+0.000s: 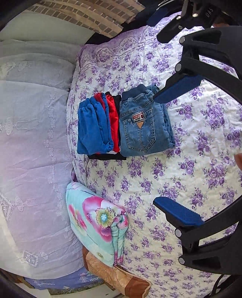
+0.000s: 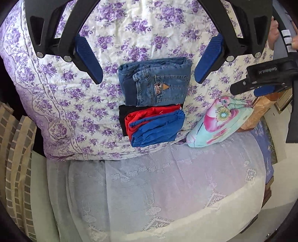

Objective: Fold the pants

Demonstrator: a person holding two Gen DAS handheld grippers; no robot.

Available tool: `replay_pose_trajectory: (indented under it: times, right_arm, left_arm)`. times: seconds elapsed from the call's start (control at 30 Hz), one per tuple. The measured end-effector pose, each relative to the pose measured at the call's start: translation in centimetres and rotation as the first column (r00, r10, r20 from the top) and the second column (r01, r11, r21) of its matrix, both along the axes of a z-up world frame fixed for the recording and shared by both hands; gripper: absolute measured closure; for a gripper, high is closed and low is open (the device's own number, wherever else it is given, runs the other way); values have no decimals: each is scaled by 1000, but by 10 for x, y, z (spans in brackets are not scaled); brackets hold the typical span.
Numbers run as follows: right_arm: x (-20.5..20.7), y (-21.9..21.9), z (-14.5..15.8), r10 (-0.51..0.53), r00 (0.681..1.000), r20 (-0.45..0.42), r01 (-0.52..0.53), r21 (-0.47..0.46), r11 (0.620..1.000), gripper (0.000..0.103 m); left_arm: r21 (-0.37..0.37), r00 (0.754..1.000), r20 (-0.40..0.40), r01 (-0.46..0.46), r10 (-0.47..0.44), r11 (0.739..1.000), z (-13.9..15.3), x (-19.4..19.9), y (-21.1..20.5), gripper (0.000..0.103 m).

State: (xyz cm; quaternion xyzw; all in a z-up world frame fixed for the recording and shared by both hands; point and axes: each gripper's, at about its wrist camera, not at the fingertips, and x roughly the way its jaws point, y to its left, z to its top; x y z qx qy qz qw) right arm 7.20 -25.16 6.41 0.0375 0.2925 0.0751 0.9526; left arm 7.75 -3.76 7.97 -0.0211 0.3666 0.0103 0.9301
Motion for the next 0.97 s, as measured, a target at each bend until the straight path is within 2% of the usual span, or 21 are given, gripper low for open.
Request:
replay_pose_trajectory:
  times: [0.1,0.27,0.4,0.47,0.53,0.63,0.73,0.97]
  right_arm:
    - [-4,4,-2,20,1000,-13,-20,5,1000,4]
    - [-8,9,4,28,1000,-1,-28,10,1000,4]
    - [-8,9,6,30,1000,3,-30,11,999,4]
    - [-5,7,6,28,1000,-6,-28,18,999,4]
    - [-3,6,5,23,1000,-12,-23,23,999,4]
    - [-1,2,5,18,1000,-16,-17,37,999,4]
    - [2,-1,5,13,1000,-23,-12,49,999,4]
    - [7,-3,4,22,999,-34,-20,57,998,4]
  left_arm:
    - [24,1000,0,-7,7,1000,5,-5,0,5]
    - [-4,999,-10,31,-31,1000,10,-9,-2,5]
    - [29,1000,-12,19,-19,999,11,-8,-9,5]
    - [23,1000,-11,23,-23,999,12,-8,-10,5]
    - [9,999,34,34,-34,999,13,-13,-11,5]
    - [54,997,66,30,-33,998,15,-15,-18,5]
    - [14,998,49,30,-31,999,15,-12,-17,5]
    - [1,999,10,43,-43,999,11,-6,-18,5]
